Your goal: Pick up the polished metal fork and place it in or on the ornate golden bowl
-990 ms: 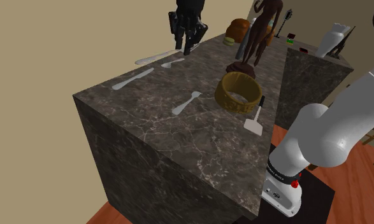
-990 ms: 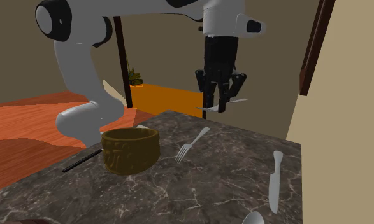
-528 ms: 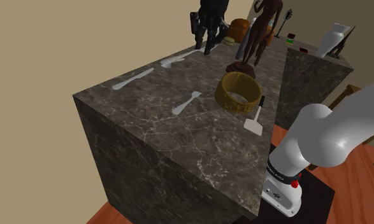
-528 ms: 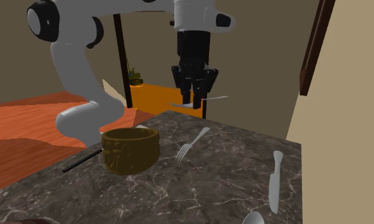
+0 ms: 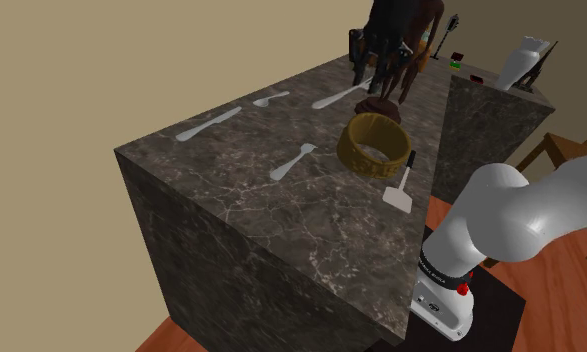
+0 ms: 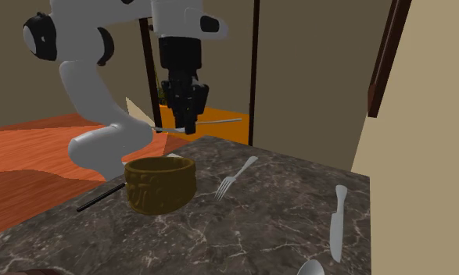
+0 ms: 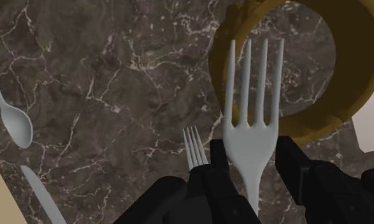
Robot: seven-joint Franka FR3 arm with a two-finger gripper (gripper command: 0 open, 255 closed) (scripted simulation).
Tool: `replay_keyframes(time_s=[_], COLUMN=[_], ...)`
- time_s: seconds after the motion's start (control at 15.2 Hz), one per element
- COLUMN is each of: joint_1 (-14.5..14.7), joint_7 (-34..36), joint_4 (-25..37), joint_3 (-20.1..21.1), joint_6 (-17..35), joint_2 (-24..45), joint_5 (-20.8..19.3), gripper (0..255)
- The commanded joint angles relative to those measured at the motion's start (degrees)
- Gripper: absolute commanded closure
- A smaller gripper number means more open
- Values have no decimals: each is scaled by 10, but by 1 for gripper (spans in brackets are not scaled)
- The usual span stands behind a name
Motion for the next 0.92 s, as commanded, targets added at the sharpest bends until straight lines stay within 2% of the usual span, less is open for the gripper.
replay_keyframes(time_s=[0.0,0.26,0.86], joint_1=[-4,-14,-15], joint_7=[-14,-45,-42], joint_4=[-27,-62,-145], joint_3=[-11,-37,-40], joint_6=[-17,-44,17], joint_2=[-44,-108,-130], joint_5=[-7,-26,-29], gripper=[255,255,255])
